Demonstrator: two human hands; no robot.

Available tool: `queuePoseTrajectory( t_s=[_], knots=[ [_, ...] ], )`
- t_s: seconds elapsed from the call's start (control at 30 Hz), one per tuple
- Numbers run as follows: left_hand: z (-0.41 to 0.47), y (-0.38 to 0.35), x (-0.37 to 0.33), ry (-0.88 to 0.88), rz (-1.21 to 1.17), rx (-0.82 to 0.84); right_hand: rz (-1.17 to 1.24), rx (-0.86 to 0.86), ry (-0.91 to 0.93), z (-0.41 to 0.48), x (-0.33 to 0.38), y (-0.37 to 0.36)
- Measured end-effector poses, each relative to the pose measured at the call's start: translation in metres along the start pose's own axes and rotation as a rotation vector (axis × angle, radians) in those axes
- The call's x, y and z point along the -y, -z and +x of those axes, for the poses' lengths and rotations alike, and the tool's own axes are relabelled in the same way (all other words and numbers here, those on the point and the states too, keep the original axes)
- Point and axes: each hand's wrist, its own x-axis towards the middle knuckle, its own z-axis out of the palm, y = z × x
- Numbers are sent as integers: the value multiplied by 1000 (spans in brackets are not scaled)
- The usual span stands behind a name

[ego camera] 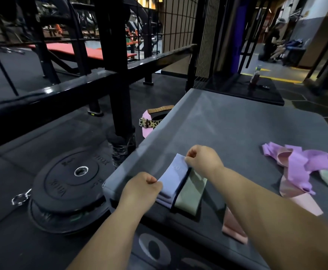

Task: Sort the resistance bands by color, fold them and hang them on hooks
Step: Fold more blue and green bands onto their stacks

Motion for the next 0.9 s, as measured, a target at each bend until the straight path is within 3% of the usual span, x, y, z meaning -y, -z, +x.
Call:
queuePoseTrajectory(
  t_s=[0.33, 0.73, 0.9],
  knots=[
    [-5, -5, 3, -45, 248, -41, -99, 27, 60, 1, -3, -8],
    [-7, -9, 6, -128, 213, -66, -106, -7, 120, 1, -4, -14],
    [-12, -11, 7, -256, 254, -105, -121, -9, 142, 3, -7, -21]
  ],
)
